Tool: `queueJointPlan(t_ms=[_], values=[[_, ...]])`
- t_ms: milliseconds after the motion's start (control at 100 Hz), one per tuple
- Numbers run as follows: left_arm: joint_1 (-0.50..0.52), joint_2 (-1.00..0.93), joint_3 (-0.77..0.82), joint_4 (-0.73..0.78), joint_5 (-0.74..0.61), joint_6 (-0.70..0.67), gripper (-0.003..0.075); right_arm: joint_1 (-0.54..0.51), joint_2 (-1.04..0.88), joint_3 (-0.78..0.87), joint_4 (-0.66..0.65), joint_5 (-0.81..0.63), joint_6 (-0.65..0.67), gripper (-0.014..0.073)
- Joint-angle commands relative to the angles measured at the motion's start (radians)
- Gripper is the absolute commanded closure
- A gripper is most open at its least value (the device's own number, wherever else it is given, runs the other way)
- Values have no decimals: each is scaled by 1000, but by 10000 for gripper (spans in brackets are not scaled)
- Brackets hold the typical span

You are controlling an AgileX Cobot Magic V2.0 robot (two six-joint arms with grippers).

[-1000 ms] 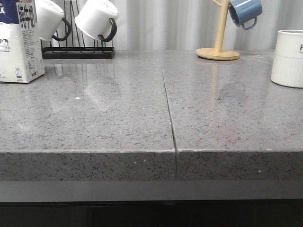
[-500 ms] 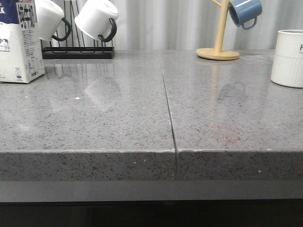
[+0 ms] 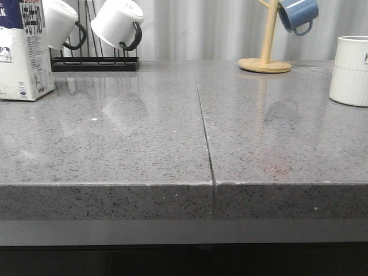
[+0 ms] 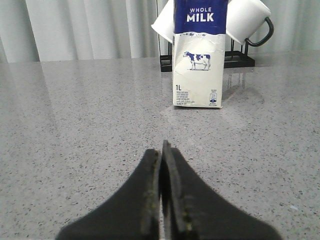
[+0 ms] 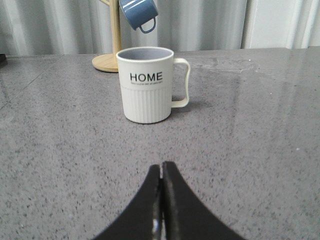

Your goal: Place milk next to cup

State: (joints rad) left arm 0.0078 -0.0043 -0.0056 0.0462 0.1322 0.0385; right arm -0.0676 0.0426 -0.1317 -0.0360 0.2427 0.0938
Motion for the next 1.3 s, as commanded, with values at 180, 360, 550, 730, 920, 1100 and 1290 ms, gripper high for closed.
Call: queueJointPlan(t_ms=[180, 360, 550, 730, 920, 1100, 1290], values=[[1, -31, 45, 0, -75, -1, 741, -7, 244, -201, -10, -42, -6, 610], [1, -31, 45, 0, -75, -1, 741, -7, 391, -203, -10, -243, -6, 561], [1, -31, 45, 0, -75, -1, 741, -7, 565, -203, -10, -400, -6, 283], [1, -31, 45, 0, -75, -1, 741, -13, 749, -203, -9, -592, -6, 263], [1, -31, 45, 0, -75, -1, 741, -65, 957, -203, 13, -821, -7, 263], [1, -31, 45, 0, -75, -1, 741, -108, 1143, -237, 13, -967, -7, 263], [1, -31, 45, 0, -75, -1, 741, -132, 1289, -308, 13, -1013, -7, 263]])
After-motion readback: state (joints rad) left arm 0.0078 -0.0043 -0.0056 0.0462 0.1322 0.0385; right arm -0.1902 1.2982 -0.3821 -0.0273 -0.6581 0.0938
